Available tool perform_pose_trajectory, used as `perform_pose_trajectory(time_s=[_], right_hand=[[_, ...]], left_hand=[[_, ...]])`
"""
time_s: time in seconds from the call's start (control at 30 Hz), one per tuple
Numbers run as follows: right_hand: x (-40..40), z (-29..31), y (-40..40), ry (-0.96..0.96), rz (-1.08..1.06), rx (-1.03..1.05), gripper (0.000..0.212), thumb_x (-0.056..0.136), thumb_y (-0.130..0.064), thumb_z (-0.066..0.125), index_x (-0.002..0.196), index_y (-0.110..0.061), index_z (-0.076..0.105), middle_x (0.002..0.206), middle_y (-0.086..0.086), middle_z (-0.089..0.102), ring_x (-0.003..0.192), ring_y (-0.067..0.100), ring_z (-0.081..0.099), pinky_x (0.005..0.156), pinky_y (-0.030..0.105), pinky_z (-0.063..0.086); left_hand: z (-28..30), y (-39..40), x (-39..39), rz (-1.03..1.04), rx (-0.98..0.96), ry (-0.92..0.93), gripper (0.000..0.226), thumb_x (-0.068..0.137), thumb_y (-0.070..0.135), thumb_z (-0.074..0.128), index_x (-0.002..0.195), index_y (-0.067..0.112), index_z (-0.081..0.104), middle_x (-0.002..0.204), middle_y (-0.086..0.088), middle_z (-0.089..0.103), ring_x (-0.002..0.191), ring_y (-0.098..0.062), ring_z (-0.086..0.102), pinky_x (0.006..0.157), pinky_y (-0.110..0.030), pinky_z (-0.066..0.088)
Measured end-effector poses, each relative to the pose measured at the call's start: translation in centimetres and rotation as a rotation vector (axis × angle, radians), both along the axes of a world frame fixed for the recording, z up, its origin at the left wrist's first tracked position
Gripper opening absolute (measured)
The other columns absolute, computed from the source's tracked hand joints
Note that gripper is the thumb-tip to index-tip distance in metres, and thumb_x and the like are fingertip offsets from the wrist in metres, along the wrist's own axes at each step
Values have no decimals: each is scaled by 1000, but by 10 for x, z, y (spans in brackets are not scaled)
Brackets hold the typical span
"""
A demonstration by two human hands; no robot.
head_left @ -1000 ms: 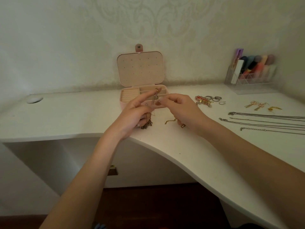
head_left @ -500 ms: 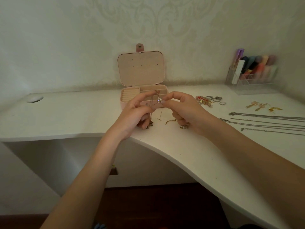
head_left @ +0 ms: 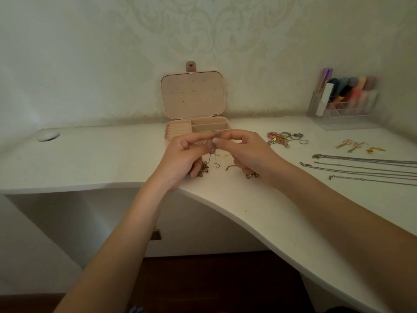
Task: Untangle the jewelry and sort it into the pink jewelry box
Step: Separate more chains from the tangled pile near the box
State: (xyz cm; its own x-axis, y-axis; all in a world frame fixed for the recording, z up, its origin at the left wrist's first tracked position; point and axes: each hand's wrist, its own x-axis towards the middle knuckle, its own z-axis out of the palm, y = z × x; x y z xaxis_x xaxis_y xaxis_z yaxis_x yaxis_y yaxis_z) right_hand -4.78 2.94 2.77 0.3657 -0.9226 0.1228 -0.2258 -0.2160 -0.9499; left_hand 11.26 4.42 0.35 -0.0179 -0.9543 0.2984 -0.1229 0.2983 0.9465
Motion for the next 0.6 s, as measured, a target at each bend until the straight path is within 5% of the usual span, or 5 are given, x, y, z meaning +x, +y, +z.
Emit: perform_pose_trajectory(time_s=[0.1, 0.3, 0.5, 0.6], right_hand=[[0, 0, 3, -24, 1, -40, 11, 87, -18, 67, 90, -9, 62, 33, -19, 44, 30, -3, 43, 34, 9, 31], [-1, -3, -2, -82, -49, -38, 19, 88, -21, 66, 94, -3, 64, 34, -17, 45, 27, 3, 33, 33, 10, 23], [-2, -6, -6, -154, -60, 75, 15, 91, -25, 63, 80, -17, 58, 49, -6, 44, 36, 7, 21, 36, 16, 19], [-3, -2, -6, -279, -49, 199, 25, 93, -21, 59, 71, -21, 48, 43, -11, 32, 37, 5, 18, 34, 15, 15]], left_hand=[[0, 0, 0, -1, 11, -4, 26, 88, 3, 59, 105, 20, 69, 36, 6, 44, 26, -7, 31, 34, -15, 25], [1, -1, -1, 19, 22, 65, 27, 85, 10, 65, 106, 27, 68, 45, 0, 53, 25, -7, 30, 32, -15, 22], [-1, -3, 0, 41, 34, 49, 24, 85, 16, 65, 108, 22, 69, 66, -23, 61, 27, -8, 32, 33, -14, 24], [1, 0, 0, 8, 22, 10, 18, 87, 22, 63, 102, 25, 73, 96, -41, 60, 29, -9, 32, 34, -15, 25]])
